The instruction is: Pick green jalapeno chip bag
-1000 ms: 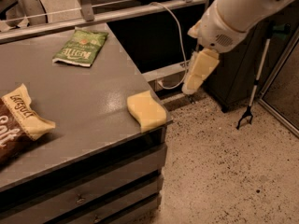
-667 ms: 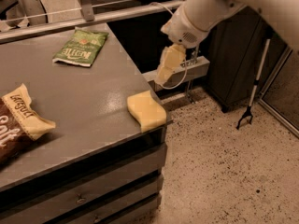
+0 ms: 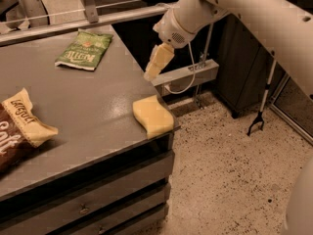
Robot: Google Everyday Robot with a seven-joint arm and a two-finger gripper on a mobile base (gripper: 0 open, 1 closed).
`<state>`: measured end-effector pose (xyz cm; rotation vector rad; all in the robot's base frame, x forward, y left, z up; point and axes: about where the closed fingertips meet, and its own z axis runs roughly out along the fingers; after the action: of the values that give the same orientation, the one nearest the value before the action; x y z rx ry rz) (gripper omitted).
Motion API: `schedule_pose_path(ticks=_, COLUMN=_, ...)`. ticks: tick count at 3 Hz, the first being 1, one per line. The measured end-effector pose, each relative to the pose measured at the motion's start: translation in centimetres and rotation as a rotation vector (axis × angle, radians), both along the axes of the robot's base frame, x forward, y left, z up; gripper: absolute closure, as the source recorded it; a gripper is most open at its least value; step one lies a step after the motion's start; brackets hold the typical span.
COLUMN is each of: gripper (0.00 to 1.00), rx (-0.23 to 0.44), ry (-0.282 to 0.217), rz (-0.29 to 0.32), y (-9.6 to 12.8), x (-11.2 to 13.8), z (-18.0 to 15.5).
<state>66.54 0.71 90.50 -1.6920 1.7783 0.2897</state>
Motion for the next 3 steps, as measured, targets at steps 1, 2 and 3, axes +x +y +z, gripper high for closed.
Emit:
schedule_pose_path(ticks=1, gripper=0.0, rx=0.089, ry=-0.012, rz=0.031, y=1.6, x=0.5, z=-0.5)
schedule_pose_path(ticks=2, gripper=0.0, rx=0.25, ry=-0.024, rz=0.041, y=5.5, x=3.7, z=-1.7)
schedule_pose_path(ticks=3, gripper=0.0, rx=0.359, ry=-0.015, rz=0.05, y=9.1, x=7.7, z=-2.8)
